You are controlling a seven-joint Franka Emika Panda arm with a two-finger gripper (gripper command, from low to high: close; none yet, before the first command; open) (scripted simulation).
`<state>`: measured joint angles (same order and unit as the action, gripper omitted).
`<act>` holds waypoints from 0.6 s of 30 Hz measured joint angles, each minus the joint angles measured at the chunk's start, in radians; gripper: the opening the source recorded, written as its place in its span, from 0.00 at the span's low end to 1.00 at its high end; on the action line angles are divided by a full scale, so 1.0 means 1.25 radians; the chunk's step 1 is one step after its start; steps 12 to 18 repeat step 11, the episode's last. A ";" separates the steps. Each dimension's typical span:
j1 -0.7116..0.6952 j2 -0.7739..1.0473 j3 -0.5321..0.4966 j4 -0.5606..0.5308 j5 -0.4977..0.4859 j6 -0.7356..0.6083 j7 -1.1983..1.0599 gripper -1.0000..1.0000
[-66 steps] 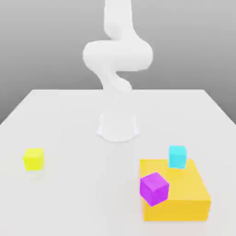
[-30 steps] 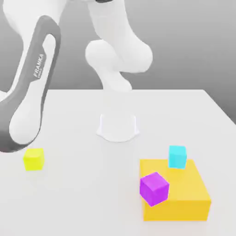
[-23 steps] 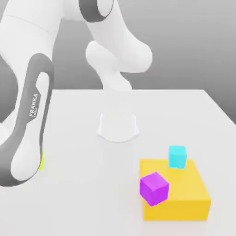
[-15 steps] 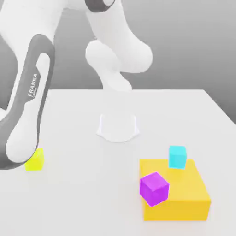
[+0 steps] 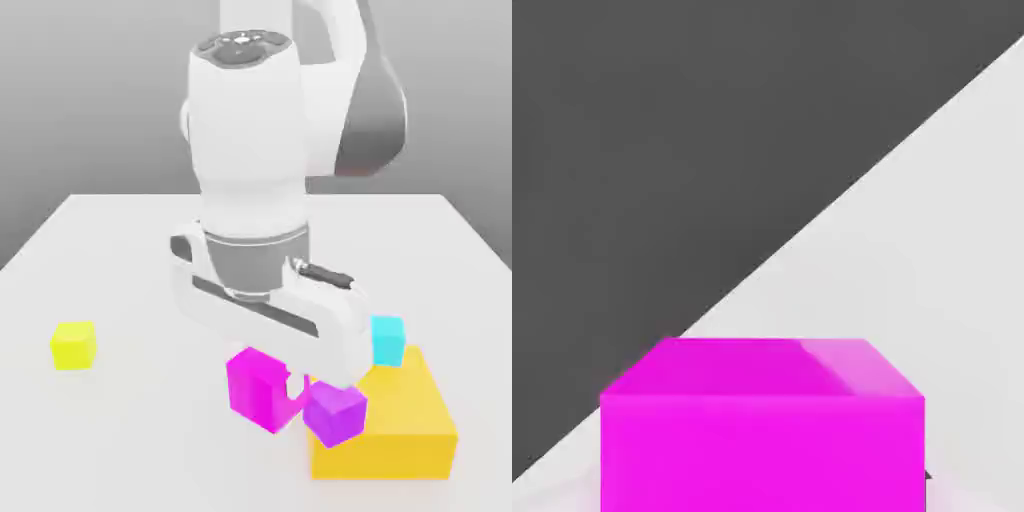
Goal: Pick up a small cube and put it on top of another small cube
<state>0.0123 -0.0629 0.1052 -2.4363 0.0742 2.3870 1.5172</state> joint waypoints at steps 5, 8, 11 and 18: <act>0.027 -0.023 0.038 -0.084 -0.041 0.052 0.081 0.00; 0.030 0.036 0.039 -0.104 -0.055 0.131 0.093 1.00; 0.030 0.036 0.039 -0.104 -0.055 0.131 0.093 1.00; 0.030 0.036 0.039 -0.104 -0.055 0.131 0.093 1.00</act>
